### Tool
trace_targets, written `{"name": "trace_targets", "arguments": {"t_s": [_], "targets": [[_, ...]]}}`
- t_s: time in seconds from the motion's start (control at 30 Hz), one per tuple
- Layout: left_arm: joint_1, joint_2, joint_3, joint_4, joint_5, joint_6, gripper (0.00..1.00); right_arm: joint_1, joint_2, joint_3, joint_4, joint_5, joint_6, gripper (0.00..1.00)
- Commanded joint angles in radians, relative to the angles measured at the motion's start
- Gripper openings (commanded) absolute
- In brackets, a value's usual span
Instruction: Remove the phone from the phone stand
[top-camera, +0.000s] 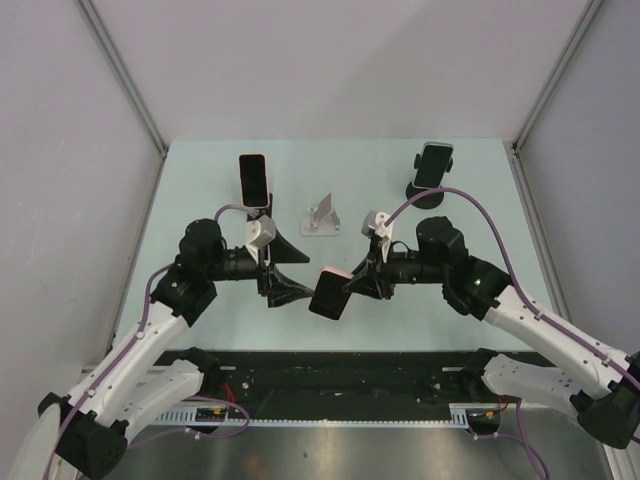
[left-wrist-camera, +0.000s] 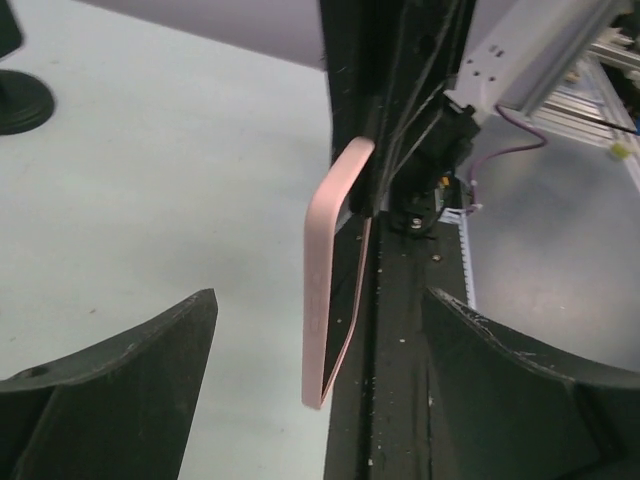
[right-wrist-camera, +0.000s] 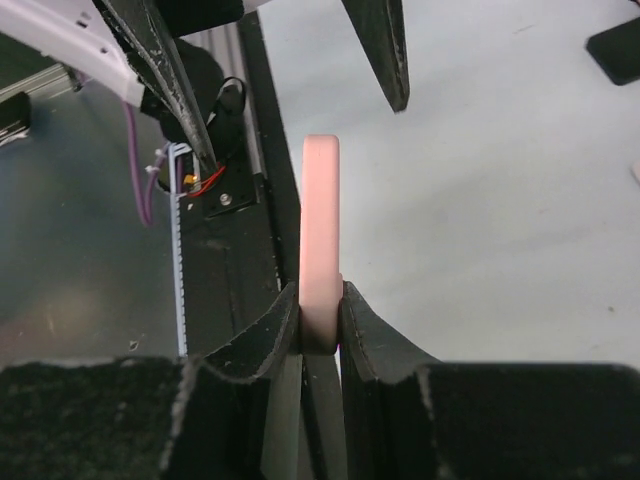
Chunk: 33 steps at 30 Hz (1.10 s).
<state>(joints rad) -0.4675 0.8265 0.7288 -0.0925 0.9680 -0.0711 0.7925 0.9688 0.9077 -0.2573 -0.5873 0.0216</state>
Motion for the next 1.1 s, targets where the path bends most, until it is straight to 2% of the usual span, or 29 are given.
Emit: {"name": "trace_targets", "arguments": {"t_s": [0.0, 0.23, 0.33, 0.37, 0.43, 0.47, 0.53, 0.57, 0.6, 0.63, 0.67, 0.73, 0.77, 0.8, 0.83, 0.87, 0.93, 1.07], "targets": [[-0.037, 0.013, 0.008, 0.01, 0.114, 0.062, 0.88, 0.016, 0.027, 0.014, 0.141, -0.144, -0.018, 0.0], [-0.053, 0.062, -0.006, 0.01, 0.167, 0.024, 0.79, 0.045, 0.084, 0.016, 0.204, -0.181, -0.011, 0.0], [-0.066, 0.075, -0.014, 0.01, 0.167, 0.017, 0.69, 0.05, 0.099, 0.016, 0.225, -0.192, -0.003, 0.0], [-0.068, 0.082, -0.015, 0.01, 0.17, 0.013, 0.6, 0.05, 0.1, 0.016, 0.233, -0.193, -0.002, 0.0], [-0.068, 0.088, -0.019, 0.01, 0.189, -0.001, 0.47, 0.051, 0.102, 0.017, 0.24, -0.194, -0.002, 0.0], [-0.069, 0.086, -0.019, 0.008, 0.192, -0.001, 0.28, 0.051, 0.102, 0.016, 0.242, -0.194, -0.002, 0.0], [-0.069, 0.08, -0.017, 0.008, 0.181, 0.001, 0.06, 0.053, 0.1, 0.016, 0.242, -0.192, -0.005, 0.0], [-0.069, 0.068, -0.016, 0.01, 0.167, 0.004, 0.0, 0.051, 0.102, 0.016, 0.242, -0.187, -0.005, 0.0], [-0.068, 0.062, -0.016, 0.008, 0.166, 0.007, 0.0, 0.053, 0.102, 0.016, 0.24, -0.184, -0.002, 0.03], [-0.068, 0.059, -0.012, 0.008, 0.155, 0.005, 0.0, 0.051, 0.102, 0.016, 0.24, -0.181, 0.001, 0.09], [-0.068, 0.048, -0.009, 0.008, 0.12, 0.001, 0.0, 0.051, 0.102, 0.016, 0.239, -0.169, 0.003, 0.26], [-0.066, 0.043, -0.008, 0.008, 0.069, -0.009, 0.0, 0.051, 0.093, 0.016, 0.239, -0.151, 0.009, 0.45], [-0.063, 0.04, -0.006, 0.007, 0.017, -0.025, 0.0, 0.051, 0.091, 0.016, 0.237, -0.128, 0.011, 0.6], [-0.063, 0.04, 0.0, 0.007, -0.014, -0.035, 0.0, 0.051, 0.087, 0.016, 0.234, -0.112, 0.012, 0.66], [-0.062, 0.04, 0.001, 0.008, -0.049, -0.05, 0.0, 0.053, 0.076, 0.016, 0.233, -0.097, 0.018, 0.8], [-0.056, 0.039, 0.003, 0.008, -0.092, -0.076, 0.0, 0.051, 0.071, 0.014, 0.228, -0.048, 0.021, 0.88], [-0.051, 0.028, 0.009, 0.011, -0.201, -0.105, 0.0, 0.051, 0.058, 0.014, 0.221, 0.015, 0.034, 1.0], [-0.033, -0.007, 0.017, 0.033, -0.388, -0.229, 0.0, 0.062, 0.033, 0.008, 0.234, 0.237, 0.067, 1.0]]}}
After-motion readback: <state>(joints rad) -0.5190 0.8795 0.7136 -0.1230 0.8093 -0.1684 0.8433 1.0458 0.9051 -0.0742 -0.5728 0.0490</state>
